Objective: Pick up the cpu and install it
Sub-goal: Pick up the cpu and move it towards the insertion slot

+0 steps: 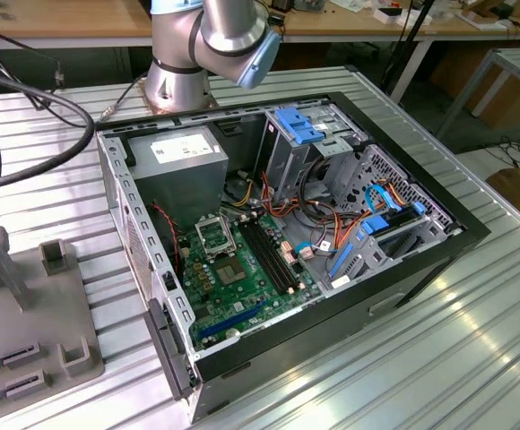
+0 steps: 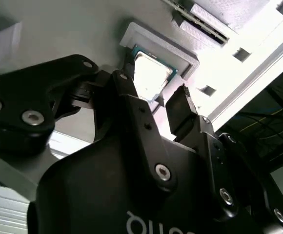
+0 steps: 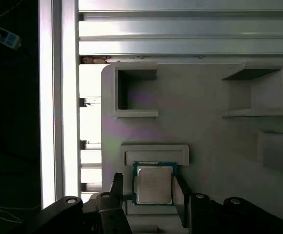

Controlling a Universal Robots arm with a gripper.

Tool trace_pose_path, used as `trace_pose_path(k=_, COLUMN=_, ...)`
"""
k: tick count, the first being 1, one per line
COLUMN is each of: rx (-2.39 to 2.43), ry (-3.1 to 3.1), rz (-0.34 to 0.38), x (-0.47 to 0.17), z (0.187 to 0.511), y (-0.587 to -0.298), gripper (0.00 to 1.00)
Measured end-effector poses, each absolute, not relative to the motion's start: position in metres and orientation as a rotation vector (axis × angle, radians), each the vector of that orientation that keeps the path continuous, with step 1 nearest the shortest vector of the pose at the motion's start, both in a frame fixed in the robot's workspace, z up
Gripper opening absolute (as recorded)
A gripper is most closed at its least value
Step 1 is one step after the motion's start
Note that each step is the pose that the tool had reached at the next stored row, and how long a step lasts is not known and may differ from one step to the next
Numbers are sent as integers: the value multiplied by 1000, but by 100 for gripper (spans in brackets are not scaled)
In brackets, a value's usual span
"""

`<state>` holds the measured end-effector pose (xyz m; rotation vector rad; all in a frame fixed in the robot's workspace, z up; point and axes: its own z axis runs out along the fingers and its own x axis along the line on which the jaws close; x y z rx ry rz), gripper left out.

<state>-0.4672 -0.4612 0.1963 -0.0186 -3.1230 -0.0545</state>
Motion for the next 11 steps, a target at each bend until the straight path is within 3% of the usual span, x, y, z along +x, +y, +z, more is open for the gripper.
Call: trace_pose_path(k=11, rx=-18, ry=-3123, rz=-55, x=-466, z=198, y=-461, gripper=53)
